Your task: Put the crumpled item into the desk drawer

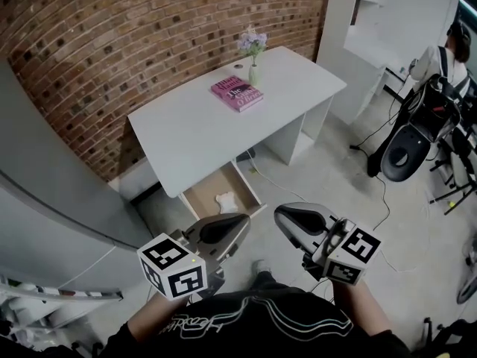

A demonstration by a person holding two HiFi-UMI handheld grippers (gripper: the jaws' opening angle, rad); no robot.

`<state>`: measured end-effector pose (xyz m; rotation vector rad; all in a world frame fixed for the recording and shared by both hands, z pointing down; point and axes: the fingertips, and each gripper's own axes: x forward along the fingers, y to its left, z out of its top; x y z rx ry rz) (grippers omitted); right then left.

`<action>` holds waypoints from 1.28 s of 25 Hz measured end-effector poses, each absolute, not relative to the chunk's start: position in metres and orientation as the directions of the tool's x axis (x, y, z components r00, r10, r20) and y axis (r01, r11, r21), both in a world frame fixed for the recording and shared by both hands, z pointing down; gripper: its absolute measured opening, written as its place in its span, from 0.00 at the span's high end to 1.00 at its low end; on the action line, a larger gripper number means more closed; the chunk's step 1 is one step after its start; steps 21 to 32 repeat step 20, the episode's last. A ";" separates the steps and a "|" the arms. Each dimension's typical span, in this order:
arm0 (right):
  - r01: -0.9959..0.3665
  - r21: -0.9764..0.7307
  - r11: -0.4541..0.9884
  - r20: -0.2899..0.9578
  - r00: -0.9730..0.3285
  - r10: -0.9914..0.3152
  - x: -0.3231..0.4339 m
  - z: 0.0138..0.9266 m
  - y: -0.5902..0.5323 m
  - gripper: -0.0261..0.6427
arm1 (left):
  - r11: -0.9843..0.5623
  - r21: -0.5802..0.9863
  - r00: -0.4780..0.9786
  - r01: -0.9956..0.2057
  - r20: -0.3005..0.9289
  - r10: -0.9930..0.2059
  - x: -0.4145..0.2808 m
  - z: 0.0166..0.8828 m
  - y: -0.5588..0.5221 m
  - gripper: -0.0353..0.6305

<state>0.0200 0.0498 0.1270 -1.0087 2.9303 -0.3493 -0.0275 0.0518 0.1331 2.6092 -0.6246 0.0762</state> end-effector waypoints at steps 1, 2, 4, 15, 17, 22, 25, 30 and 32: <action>-0.606 -0.219 0.765 0.058 -0.791 -0.609 0.020 0.128 0.048 0.89 | -0.794 0.417 0.895 -0.443 0.154 -0.418 -0.026 0.134 0.050 0.91; -0.605 -0.223 0.764 0.068 -0.792 -0.607 0.020 0.130 0.046 0.89 | -0.792 0.419 0.894 -0.444 0.153 -0.420 -0.025 0.135 0.048 0.91; -0.605 -0.220 0.766 0.079 -0.793 -0.604 0.021 0.132 0.042 0.89 | -0.787 0.426 0.893 -0.445 0.153 -0.423 -0.023 0.136 0.044 0.91; -0.580 -0.278 0.766 0.097 -0.810 -0.579 0.021 0.142 0.020 0.89 | -0.767 0.443 0.883 -0.465 0.162 -0.441 -0.022 0.144 0.020 0.91; -0.578 -0.254 0.775 0.087 -0.812 -0.577 0.022 0.143 0.014 0.89 | -0.762 0.444 0.879 -0.472 0.167 -0.447 -0.022 0.145 0.017 0.91; -0.568 -0.272 0.777 0.089 -0.819 -0.567 0.022 0.143 0.009 0.89 | -0.761 0.440 0.876 -0.477 0.171 -0.451 -0.021 0.147 0.011 0.91; -0.568 -0.272 0.777 0.089 -0.819 -0.567 0.022 0.143 0.009 0.89 | -0.761 0.440 0.876 -0.477 0.171 -0.451 -0.021 0.147 0.011 0.91; -0.568 -0.272 0.777 0.089 -0.819 -0.567 0.022 0.143 0.009 0.89 | -0.761 0.440 0.876 -0.477 0.171 -0.451 -0.021 0.147 0.011 0.91; -0.568 -0.272 0.777 0.089 -0.819 -0.567 0.022 0.143 0.009 0.89 | -0.761 0.440 0.876 -0.477 0.171 -0.451 -0.021 0.147 0.011 0.91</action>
